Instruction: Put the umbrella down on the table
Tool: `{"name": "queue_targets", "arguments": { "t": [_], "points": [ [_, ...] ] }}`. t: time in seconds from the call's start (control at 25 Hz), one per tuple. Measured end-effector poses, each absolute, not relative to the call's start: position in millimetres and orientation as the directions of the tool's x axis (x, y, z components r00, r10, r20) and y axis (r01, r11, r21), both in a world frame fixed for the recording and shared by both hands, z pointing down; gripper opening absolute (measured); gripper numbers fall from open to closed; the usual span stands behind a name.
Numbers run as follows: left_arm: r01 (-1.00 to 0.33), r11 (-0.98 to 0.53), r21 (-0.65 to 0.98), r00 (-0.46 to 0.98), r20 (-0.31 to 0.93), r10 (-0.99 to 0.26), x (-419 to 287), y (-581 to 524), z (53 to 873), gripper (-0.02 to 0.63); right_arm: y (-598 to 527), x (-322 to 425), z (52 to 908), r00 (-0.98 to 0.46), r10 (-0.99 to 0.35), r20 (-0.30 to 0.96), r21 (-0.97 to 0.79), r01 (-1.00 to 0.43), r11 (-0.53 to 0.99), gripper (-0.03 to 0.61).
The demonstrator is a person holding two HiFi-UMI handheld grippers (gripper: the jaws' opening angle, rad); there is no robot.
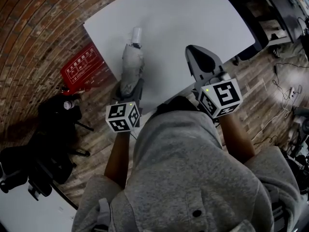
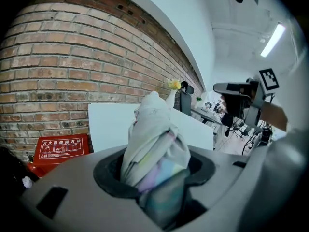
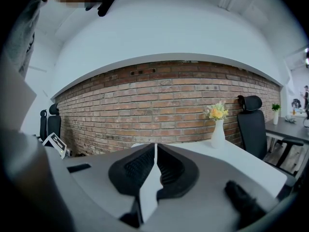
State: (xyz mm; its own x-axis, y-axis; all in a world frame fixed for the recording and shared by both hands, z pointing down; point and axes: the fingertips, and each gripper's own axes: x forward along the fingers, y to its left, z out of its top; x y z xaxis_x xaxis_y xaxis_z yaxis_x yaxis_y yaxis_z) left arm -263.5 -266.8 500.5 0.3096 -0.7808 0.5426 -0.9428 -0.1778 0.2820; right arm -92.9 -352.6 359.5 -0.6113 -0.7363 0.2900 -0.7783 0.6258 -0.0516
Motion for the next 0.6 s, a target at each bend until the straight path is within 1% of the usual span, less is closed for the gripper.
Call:
{"name": "queue_targets", "arguments": {
  "t": [0.6],
  "points": [
    [-0.944, -0.194, 0.267, 0.321, 0.611, -0.724, -253, -270, 541, 0.241, -361, -75, 366, -0.582, -0.753, 0.307, -0.040, -0.799, 0.601, 0.031]
  ]
}}
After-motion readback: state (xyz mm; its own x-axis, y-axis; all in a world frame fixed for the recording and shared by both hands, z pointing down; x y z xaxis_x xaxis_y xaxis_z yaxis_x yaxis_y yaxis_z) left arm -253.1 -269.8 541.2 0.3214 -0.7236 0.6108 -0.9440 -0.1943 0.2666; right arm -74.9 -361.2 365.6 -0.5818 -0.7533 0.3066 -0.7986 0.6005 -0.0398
